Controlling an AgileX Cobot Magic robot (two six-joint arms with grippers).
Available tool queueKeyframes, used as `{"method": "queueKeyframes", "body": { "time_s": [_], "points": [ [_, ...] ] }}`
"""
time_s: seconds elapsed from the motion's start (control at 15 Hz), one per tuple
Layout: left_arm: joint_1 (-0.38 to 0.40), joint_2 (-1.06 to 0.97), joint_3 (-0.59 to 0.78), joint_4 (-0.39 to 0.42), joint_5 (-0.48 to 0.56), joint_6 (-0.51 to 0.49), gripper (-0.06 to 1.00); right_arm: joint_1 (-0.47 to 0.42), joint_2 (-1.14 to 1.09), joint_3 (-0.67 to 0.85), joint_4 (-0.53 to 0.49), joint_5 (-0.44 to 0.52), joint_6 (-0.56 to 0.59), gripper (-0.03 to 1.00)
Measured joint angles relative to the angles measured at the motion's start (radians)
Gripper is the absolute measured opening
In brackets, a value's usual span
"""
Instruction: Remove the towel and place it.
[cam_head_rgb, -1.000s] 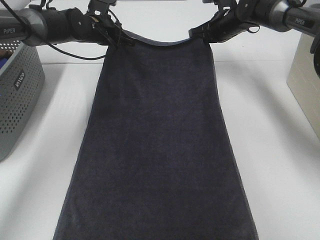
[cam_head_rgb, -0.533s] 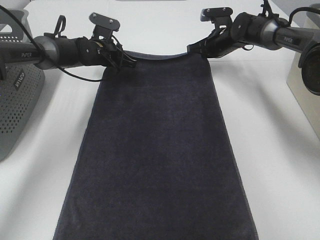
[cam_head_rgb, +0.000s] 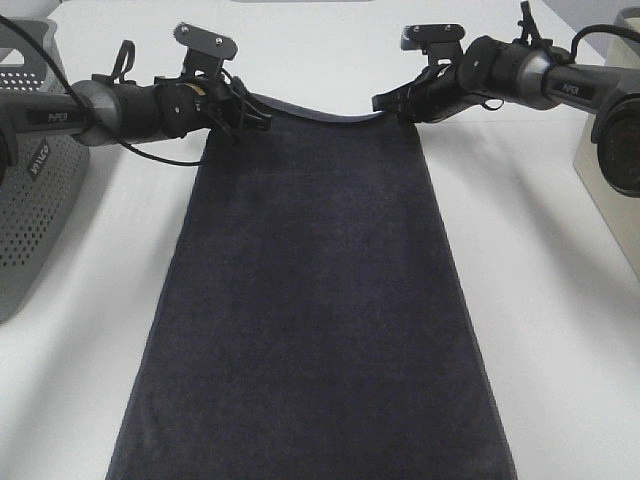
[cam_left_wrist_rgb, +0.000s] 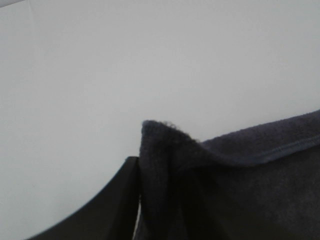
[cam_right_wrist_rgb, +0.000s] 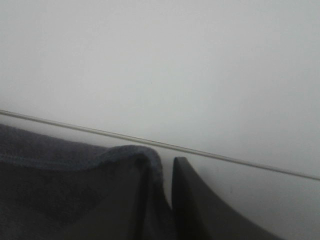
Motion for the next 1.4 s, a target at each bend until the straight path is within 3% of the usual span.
{"method": "queueKeyframes", "body": {
  "time_s": [0.13,0.27,0.47,0.67,1.0,1.2,1.4],
  "points": [
    [0.002,0.017,0.000,-0.002,-0.015,0.000,0.47,0.000,0.000,0.000,0.013,-0.013,0.000,0.42],
    [0.004,0.032,0.000,-0.014,-0.019,0.000,0.55,-0.005,0.000,0.000,0.014,-0.023,0.000,0.52],
    [0.023,0.036,0.000,-0.028,-0.089,0.000,0.56,-0.026,0.002,0.000,0.015,-0.024,0.000,0.54],
    [0.071,0.036,0.000,-0.079,-0.094,0.000,0.56,-0.040,0.002,0.000,0.015,-0.024,0.000,0.54],
    [0.072,0.036,0.000,-0.084,-0.086,-0.044,0.56,-0.040,0.002,0.000,0.015,-0.021,0.000,0.54],
    [0.072,0.036,0.000,-0.086,0.026,-0.158,0.56,-0.040,0.004,0.000,0.015,0.023,0.000,0.54],
    [0.072,0.020,0.000,-0.086,0.113,-0.198,0.56,-0.040,0.007,0.000,0.015,0.076,0.000,0.55]
  ]
}}
